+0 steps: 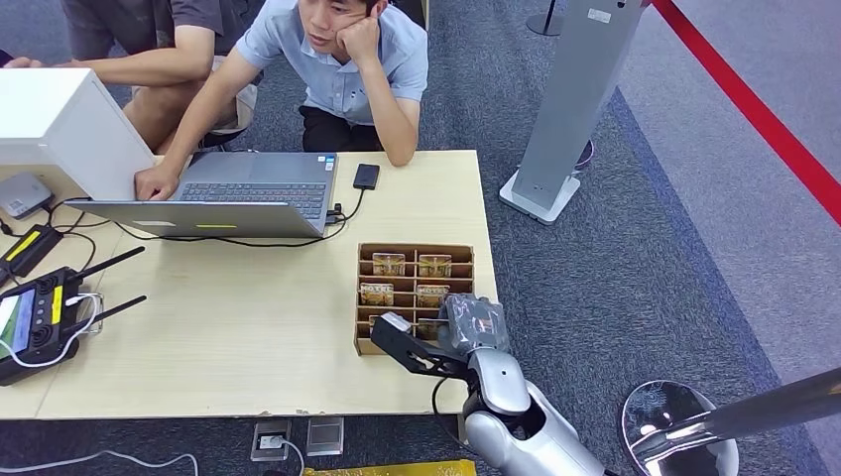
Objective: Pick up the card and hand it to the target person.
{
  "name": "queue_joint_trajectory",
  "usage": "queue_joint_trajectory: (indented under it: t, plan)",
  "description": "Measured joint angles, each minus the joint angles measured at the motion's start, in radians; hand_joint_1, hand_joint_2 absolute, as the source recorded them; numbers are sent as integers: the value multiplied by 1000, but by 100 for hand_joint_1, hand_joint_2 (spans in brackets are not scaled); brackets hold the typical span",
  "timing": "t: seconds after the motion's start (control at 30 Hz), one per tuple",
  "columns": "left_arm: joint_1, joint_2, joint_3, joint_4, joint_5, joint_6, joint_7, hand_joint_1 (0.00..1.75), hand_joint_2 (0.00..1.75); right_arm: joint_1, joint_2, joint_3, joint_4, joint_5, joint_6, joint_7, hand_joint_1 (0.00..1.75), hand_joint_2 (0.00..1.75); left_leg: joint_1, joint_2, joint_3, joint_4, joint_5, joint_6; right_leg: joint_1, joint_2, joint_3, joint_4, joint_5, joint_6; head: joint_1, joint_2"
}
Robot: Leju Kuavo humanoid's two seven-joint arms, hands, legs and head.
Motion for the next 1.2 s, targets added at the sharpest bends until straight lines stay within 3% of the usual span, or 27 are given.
queue_joint_trajectory:
  t: [0.3, 0.63, 0.8, 0.97, 1.2]
  plan:
    - [2, 0, 1, 0, 11, 2, 0, 0, 175, 21, -27, -9, -135, -99, -25, -1, 175, 175, 0, 0, 0, 0, 0, 0, 0, 0, -1, 0, 0, 0, 0, 0]
    - [6, 4, 13, 0, 31, -18, -6, 0, 175, 68, -114, -36, -462, -202, -48, -2, 175, 175, 0, 0, 0, 0, 0, 0, 0, 0, 0, 0, 0, 0, 1, 0]
    - [6, 6, 19, 0, 29, -18, -7, 0, 175, 74, -146, -38, -538, -311, -58, -3, 175, 175, 0, 0, 0, 0, 0, 0, 0, 0, 0, 0, 0, 0, 0, 0]
    - [4, 6, 20, 0, 5, -26, -6, 0, 175, 11, -148, -21, -475, -441, -101, -36, 175, 175, 0, 0, -2, 0, 0, 0, 0, 0, 0, 0, 0, 0, 0, 0]
    - [-22, 5, 20, 0, -44, -40, 8, 0, 175, -232, -61, 40, -96, -601, -181, -270, 175, 175, 0, -1, -4, 0, 4, 0, 0, -2, 0, 2, 2, 1, 0, 0]
